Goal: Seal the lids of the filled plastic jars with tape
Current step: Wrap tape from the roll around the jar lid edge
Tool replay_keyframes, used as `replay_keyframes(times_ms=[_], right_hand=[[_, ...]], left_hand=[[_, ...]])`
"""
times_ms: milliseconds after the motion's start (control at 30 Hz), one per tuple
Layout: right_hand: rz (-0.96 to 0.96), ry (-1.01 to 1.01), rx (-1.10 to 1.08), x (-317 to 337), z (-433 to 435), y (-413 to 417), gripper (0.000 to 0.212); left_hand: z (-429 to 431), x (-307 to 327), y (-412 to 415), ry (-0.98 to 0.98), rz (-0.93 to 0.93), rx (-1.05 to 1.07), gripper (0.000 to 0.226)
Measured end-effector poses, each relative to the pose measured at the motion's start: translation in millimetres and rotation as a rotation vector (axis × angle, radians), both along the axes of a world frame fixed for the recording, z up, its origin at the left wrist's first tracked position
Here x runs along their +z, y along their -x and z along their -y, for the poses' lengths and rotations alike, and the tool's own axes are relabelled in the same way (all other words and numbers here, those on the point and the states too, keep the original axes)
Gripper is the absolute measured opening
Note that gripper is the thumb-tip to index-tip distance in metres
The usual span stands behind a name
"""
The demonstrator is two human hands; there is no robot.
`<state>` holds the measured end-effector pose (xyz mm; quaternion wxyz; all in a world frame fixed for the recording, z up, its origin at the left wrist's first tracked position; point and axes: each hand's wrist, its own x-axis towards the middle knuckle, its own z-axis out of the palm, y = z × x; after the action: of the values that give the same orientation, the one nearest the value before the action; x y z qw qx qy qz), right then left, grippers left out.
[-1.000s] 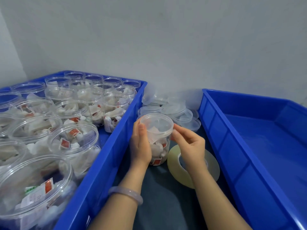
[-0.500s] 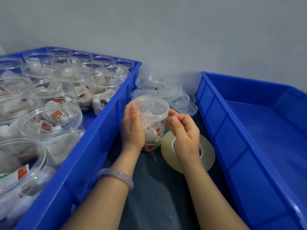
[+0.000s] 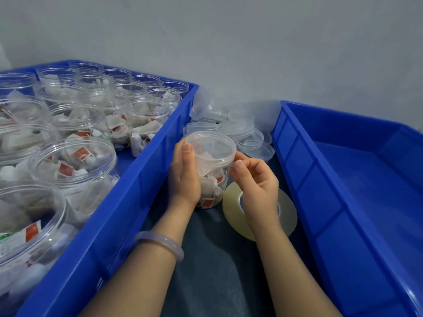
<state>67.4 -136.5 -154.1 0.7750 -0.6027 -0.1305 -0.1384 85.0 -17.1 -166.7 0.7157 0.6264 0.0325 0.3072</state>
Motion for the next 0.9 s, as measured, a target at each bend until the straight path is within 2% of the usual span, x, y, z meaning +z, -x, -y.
replay_keyframes(times_ms=[300,533,633,700,767,833,900], right_hand=[[-0.108,-0.093,-0.062,-3,-4,-8,0.011],[-0.276,-0.259,-0.101,2,-10,-12,0.008],[-0.35,-0.286,-0.075,3,-6,-14,0.006],[-0.344,-0.211,-0.146,5,-4,-16,0.016],[-0.246,-0.122,-0.208,15,-5,-21,0.025],[-0.141,-0.005,-0.187,30,-16,-26,0.035],[-0.116,0.113,-0.136,40,-33,-29,0.048]], left_hand=[[-1,3,2,0.007,-0.018,-0.03,0.065],[1,5,6,-0.007,-0.025,-0.067,0.046],[1,5,5,0.024,-0.021,-0.076,0.049],[3,5,6,0.034,-0.012,-0.089,0.052],[4,6,7,0.039,-0.006,-0.098,0.053],[3,8,6,0.05,-0.012,-0.113,0.054],[1,10,5,0.064,-0.016,-0.139,0.053]])
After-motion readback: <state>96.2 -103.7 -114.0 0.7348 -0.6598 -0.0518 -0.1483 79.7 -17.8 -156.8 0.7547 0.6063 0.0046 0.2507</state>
